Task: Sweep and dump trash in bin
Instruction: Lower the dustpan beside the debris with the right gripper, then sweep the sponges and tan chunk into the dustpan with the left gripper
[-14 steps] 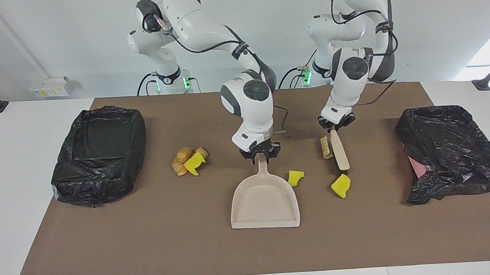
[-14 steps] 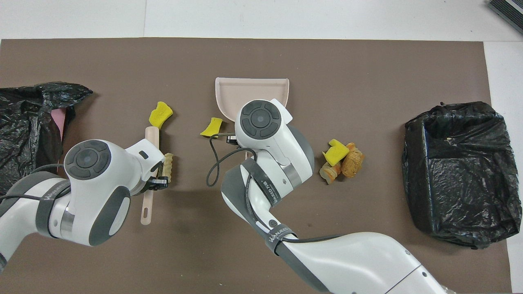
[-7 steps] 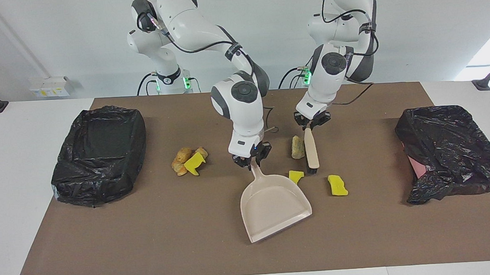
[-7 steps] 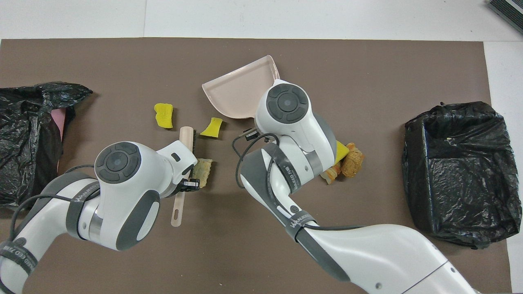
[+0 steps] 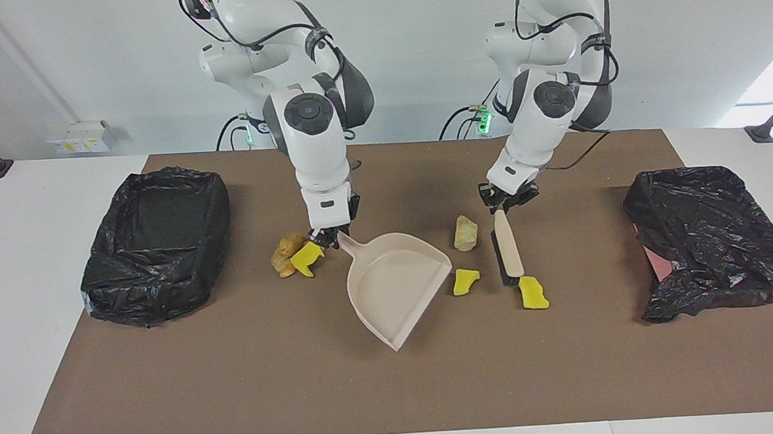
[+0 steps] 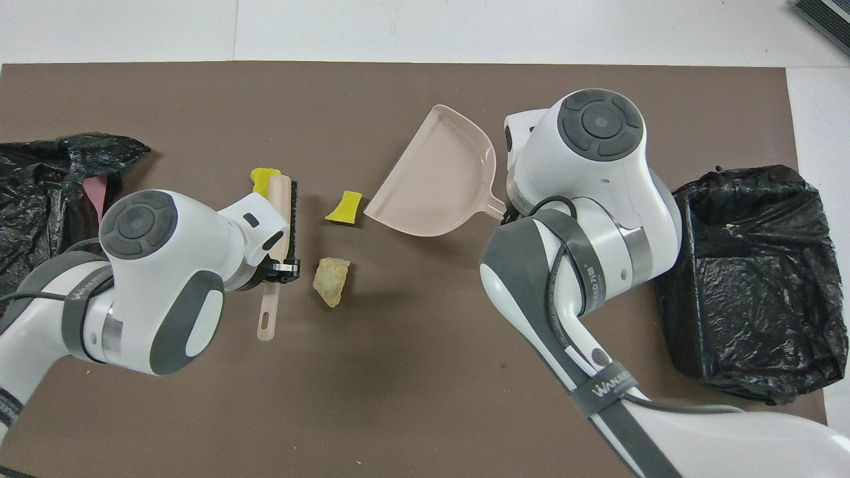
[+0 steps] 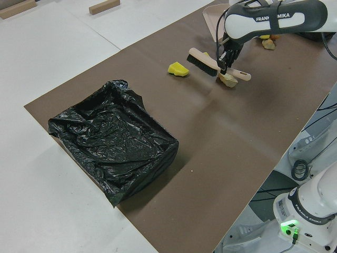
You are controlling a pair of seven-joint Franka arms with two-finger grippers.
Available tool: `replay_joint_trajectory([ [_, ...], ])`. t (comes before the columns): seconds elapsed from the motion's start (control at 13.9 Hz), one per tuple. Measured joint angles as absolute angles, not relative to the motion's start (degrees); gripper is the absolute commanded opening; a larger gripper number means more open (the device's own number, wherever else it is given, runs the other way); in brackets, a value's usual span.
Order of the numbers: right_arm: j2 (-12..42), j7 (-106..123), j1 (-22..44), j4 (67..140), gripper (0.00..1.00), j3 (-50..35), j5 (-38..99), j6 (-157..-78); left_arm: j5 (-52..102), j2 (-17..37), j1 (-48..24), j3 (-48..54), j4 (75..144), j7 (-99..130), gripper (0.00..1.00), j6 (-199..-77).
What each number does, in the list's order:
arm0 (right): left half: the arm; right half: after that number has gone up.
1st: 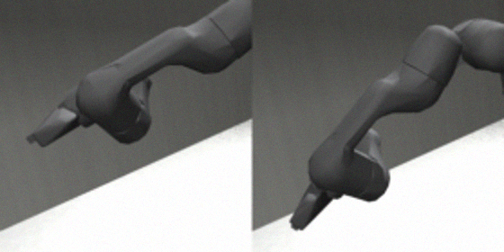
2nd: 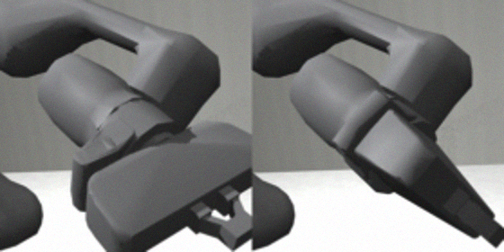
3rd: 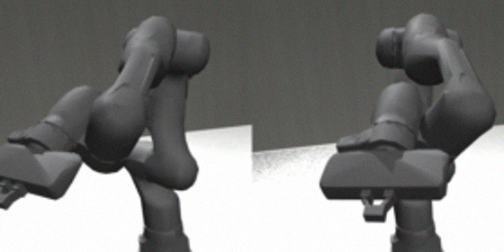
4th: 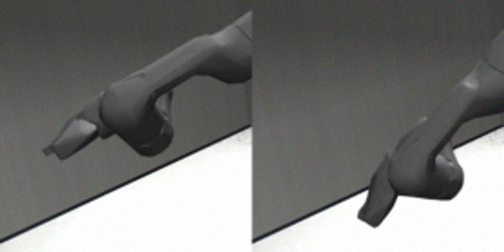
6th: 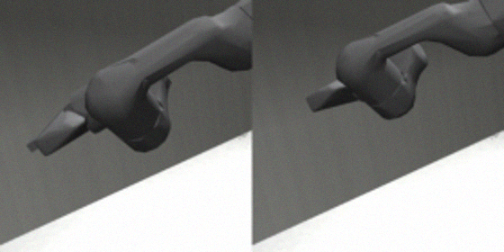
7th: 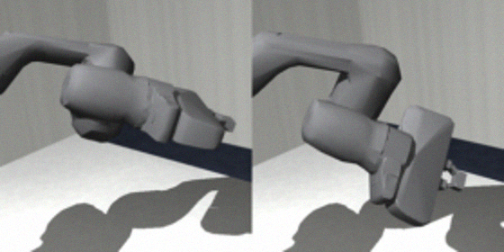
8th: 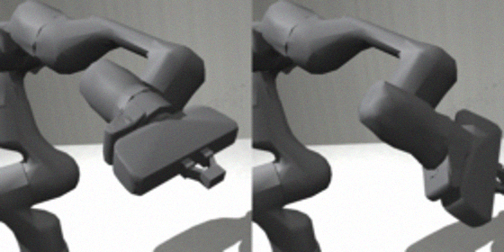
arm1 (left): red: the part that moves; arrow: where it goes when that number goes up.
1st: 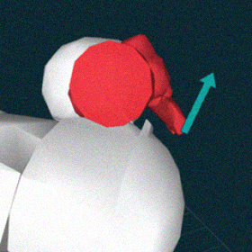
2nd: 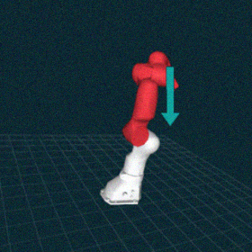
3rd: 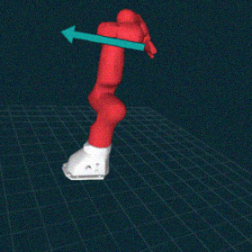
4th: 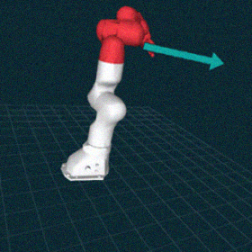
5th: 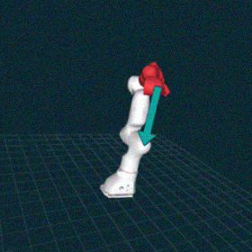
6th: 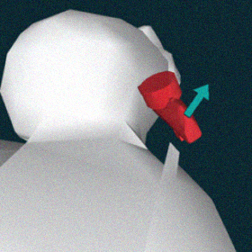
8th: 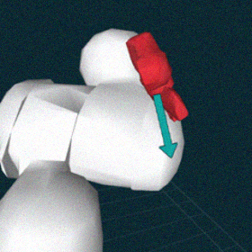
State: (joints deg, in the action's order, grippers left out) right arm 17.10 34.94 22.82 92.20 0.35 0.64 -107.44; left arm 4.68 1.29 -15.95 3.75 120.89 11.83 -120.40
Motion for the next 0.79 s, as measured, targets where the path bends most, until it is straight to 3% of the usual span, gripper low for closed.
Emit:
replay_joint_trajectory([
  [0.43, 15.33, 51.29, 23.69, 99.58, 0.00, -0.02, -0.76, -107.66, -1.70, 5.96, -7.78, 3.39, 116.16, -2.18, 0.00, -120.49],
  [0.79, 17.07, 50.06, 27.58, 101.60, 0.00, -0.13, -1.50, -108.60, -1.95, 11.20, -6.76, 3.69, 115.13, -10.90, 0.00, -123.64],
])
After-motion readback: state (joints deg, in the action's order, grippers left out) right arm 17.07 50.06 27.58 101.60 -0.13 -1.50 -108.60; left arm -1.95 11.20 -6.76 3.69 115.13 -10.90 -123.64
